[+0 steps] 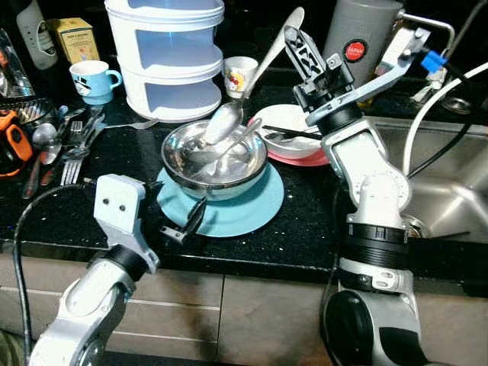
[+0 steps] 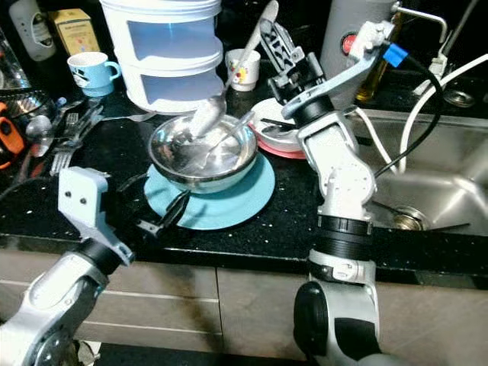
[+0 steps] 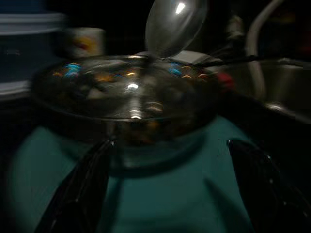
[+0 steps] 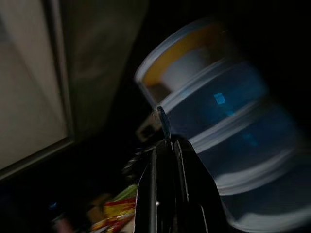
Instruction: Kitchen organization
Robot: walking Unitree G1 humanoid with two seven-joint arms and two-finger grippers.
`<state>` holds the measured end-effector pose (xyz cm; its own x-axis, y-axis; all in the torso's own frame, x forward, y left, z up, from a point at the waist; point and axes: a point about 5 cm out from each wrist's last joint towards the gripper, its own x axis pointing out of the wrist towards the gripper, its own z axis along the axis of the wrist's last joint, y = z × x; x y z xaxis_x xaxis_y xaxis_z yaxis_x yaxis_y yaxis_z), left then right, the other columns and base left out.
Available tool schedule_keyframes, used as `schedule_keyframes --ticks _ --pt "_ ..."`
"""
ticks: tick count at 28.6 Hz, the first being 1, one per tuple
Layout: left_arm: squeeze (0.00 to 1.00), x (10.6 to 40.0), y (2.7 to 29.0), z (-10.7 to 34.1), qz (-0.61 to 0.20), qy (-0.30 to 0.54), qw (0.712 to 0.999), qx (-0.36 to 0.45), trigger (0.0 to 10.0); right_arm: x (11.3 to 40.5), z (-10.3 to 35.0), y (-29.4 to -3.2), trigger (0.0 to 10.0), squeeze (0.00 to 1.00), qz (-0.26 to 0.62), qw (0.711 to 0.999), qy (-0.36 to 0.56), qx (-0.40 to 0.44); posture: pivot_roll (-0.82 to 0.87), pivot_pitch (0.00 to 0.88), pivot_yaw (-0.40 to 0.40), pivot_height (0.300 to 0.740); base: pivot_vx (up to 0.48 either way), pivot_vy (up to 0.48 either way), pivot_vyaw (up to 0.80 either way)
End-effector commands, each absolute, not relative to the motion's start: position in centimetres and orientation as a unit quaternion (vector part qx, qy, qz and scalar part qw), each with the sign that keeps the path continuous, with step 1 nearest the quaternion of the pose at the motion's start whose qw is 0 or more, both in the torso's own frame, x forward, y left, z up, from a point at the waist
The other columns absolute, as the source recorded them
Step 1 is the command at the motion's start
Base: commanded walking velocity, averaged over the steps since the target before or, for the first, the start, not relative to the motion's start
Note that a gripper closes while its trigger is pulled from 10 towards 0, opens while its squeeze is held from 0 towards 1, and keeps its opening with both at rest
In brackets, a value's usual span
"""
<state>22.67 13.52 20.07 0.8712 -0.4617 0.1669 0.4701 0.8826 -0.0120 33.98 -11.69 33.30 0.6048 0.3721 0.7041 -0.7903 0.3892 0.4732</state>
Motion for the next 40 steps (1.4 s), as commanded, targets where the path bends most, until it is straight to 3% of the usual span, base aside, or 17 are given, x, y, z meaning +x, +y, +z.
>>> schedule_keyframes --ticks 1,12,17,21,24,28,34,40 --pt "0.0 22.5 12.9 20.2 -0.264 -0.079 0.961 -0.033 10.0 33.9 33.3 -12.4 0.0 0.0 0.351 0.801 -0.257 0.41 0.13 0.0 -0.005 0.74 0.0 0.0 -0.8" --pt "0.0 22.1 12.2 20.6 -0.296 -0.076 0.951 -0.044 10.0 34.6 33.3 -13.5 0.0 0.0 0.312 0.817 -0.259 0.409 0.14 0.0 -0.008 0.74 0.0 0.0 -0.78" --pt "0.0 21.8 11.9 20.4 -0.309 -0.067 0.948 -0.048 10.0 34.9 33.0 -13.1 0.0 0.0 0.302 0.836 -0.256 0.38 0.15 0.0 -0.01 0.74 0.0 0.0 0.0" --pt "0.0 21.2 11.3 20.2 -0.336 -0.056 0.939 -0.054 10.0 35.6 32.7 -12.8 0.0 0.0 0.276 0.866 -0.249 0.334 0.15 0.0 -0.015 0.74 0.0 0.0 0.0" --pt "0.0 20.4 10.6 19.9 -0.37 -0.04 0.926 -0.059 10.0 37.1 31.9 -13.3 0.0 0.0 0.195 0.918 -0.243 0.246 0.15 0.0 -0.02 0.74 0.0 0.0 0.0" --pt "0.0 19.9 10.4 19.7 -0.383 -0.029 0.922 -0.058 10.0 37.4 32.0 -14.0 0.0 0.0 0.154 0.932 -0.256 0.203 0.16 0.0 -0.027 0.74 0.0 0.0 0.0" --pt "0.0 18.9 10.1 19.5 -0.4 -0.016 0.914 -0.064 10.0 37.8 33.8 -18.2 0.0 0.0 0.058 0.934 -0.298 0.187 0.17 0.0 -0.028 0.74 0.0 0.0 0.0" --pt "0.0 18.8 10.1 19.4 -0.405 -0.009 0.912 -0.064 10.0 37.7 34.3 -19.2 0.0 0.0 0.05 0.935 -0.309 0.166 0.16 0.0 -0.02 0.74 0.0 0.0 0.0"
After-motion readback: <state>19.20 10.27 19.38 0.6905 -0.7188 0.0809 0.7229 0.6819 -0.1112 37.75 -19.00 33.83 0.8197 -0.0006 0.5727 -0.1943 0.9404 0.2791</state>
